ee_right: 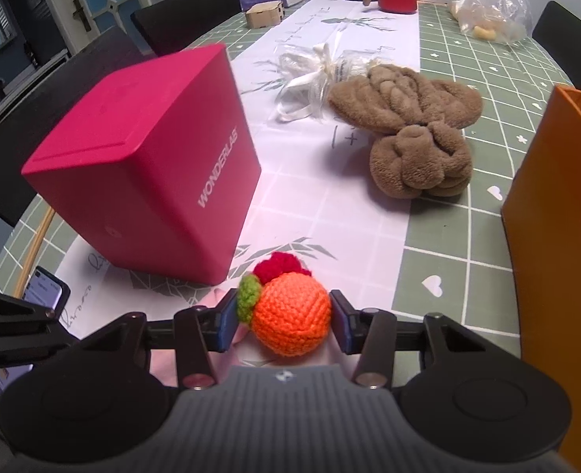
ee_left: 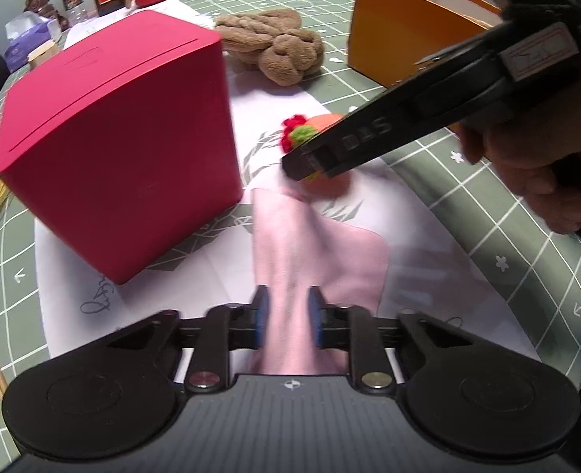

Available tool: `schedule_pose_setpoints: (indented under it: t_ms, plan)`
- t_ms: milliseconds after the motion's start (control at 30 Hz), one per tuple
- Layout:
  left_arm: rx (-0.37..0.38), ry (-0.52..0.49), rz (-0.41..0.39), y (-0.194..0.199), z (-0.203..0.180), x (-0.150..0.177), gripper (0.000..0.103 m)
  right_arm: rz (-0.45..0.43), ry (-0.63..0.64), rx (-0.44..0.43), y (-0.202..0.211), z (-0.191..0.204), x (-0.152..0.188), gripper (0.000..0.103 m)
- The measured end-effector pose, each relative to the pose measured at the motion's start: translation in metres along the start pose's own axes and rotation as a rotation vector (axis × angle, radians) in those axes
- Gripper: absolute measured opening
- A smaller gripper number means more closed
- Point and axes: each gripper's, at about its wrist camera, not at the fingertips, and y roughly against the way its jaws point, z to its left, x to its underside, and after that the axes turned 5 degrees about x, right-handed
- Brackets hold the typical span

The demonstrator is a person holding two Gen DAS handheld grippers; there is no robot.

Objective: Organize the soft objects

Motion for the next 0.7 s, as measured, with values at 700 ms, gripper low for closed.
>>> schedule_pose_setpoints:
  t_ms: [700]
  plan:
    - [0.016, 0.079, -0.17, 0.057, 0.012, -0.023, 0.001, -0.107, -0.072, -0.04, 0.057, -0.023, -0.004, 0.047]
